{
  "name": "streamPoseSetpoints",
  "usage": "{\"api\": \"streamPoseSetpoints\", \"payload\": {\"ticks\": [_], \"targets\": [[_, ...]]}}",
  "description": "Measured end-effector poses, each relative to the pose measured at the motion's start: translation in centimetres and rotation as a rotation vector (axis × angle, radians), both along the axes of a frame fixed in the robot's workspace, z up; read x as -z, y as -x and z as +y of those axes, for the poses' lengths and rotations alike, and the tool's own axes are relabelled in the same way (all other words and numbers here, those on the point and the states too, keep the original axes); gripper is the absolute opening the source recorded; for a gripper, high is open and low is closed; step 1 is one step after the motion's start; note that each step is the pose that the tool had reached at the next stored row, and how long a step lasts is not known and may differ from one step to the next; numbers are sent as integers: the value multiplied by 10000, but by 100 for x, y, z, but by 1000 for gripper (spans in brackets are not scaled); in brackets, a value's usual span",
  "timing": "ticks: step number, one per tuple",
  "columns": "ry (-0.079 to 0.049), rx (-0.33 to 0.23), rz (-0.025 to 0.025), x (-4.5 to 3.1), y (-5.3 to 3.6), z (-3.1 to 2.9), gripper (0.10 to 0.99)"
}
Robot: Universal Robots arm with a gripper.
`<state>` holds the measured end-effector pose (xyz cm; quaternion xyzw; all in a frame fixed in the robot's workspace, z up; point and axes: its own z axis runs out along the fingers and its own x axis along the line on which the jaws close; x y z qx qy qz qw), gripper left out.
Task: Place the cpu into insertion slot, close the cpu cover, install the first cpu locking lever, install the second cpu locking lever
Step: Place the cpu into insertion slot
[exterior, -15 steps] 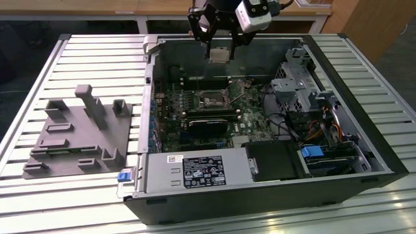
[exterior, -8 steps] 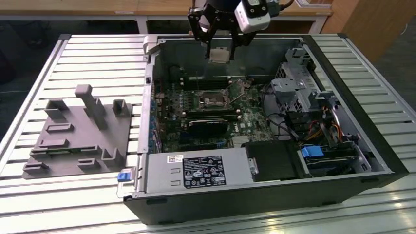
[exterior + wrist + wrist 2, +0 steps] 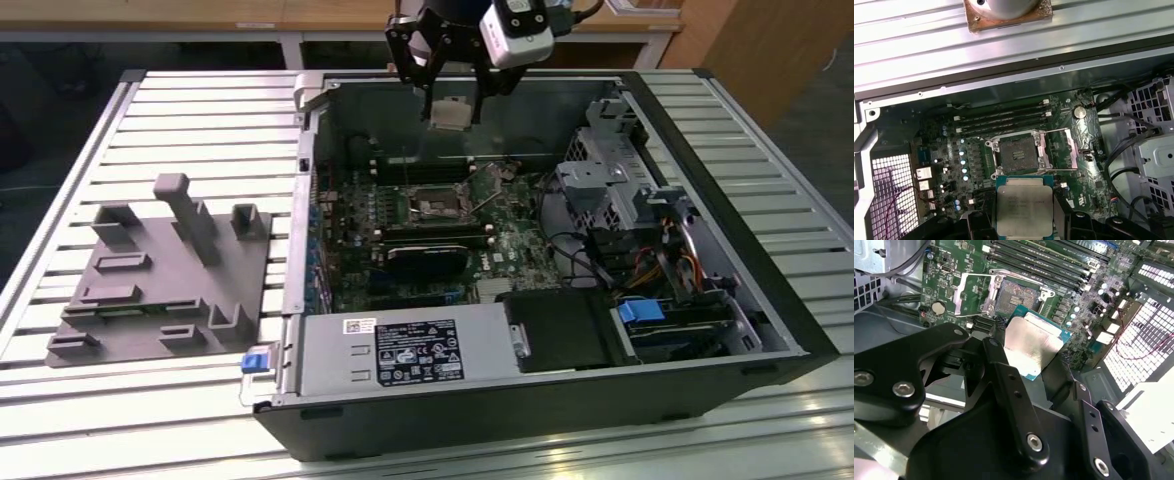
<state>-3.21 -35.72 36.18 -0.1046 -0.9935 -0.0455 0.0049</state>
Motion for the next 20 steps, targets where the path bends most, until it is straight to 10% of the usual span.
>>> {"api": "streamPoseSetpoints", "payload": {"ticks": [20], "targets": [[4,1975,0,27,0,5,541]]}}
